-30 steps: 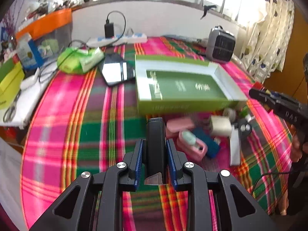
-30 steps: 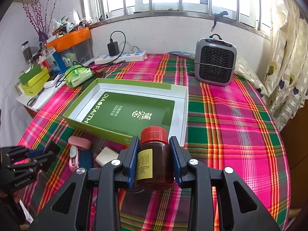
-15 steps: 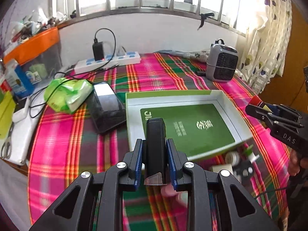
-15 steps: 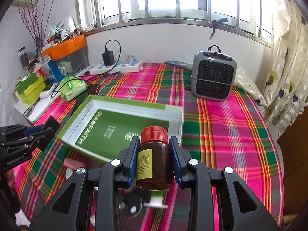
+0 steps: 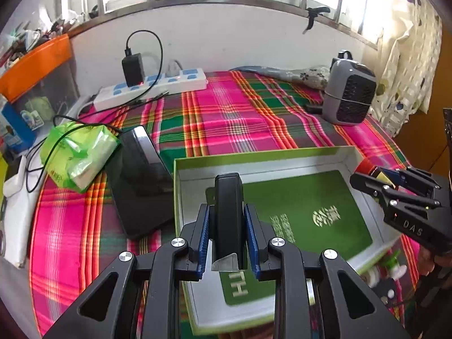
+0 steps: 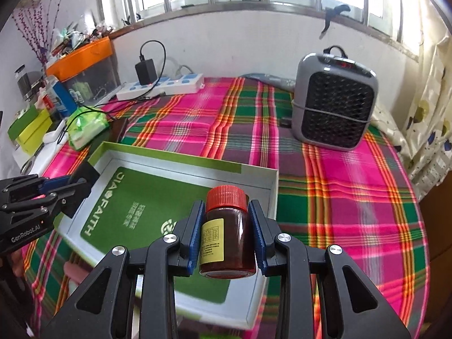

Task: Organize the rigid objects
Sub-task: 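Carry the flashlight and brown bottle with both tools over the green box, then lower the flashlight and bottle into the green box and open both tools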

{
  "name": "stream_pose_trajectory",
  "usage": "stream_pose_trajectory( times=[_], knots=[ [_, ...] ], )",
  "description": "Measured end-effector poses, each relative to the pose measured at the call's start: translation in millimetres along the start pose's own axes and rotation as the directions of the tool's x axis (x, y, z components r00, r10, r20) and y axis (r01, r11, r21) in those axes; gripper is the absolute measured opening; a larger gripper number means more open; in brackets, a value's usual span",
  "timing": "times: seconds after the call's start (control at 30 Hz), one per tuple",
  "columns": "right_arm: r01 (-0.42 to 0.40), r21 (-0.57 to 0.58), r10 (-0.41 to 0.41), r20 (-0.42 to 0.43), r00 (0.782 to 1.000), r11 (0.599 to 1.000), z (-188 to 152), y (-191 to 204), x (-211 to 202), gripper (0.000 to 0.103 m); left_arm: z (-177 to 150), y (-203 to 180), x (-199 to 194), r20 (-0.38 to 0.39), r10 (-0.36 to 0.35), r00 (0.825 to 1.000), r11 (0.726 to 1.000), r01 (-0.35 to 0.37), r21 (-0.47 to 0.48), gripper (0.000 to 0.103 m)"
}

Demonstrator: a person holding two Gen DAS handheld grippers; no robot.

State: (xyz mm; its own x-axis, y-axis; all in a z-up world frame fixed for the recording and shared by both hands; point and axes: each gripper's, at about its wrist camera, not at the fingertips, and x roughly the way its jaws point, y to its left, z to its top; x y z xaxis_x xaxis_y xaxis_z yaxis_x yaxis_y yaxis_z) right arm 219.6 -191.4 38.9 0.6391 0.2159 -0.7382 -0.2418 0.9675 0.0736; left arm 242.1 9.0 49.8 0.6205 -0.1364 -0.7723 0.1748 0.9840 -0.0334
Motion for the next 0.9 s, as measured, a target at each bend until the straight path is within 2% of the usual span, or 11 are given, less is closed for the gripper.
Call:
stream_pose_trajectory(
  times=[0.4, 0.9],
  knots=[
    [0.011, -0.028, -0.013, -0.052, 0.999, 1.000, 6.8, 0.1, 27.9, 0.033, 4.6, 0.6, 28.5, -0.033, -0.003, 0.999, 1.000, 0.003, -0.004, 0.023],
    [0.017, -0.043, -0.020, -0.063, 0.998, 0.999, 6.8, 2.1, 36.8, 0.033, 7.3, 1.1, 32.0, -0.034, -0.026, 0.999, 1.000, 0.026, -0.016, 0.023]
  ],
)
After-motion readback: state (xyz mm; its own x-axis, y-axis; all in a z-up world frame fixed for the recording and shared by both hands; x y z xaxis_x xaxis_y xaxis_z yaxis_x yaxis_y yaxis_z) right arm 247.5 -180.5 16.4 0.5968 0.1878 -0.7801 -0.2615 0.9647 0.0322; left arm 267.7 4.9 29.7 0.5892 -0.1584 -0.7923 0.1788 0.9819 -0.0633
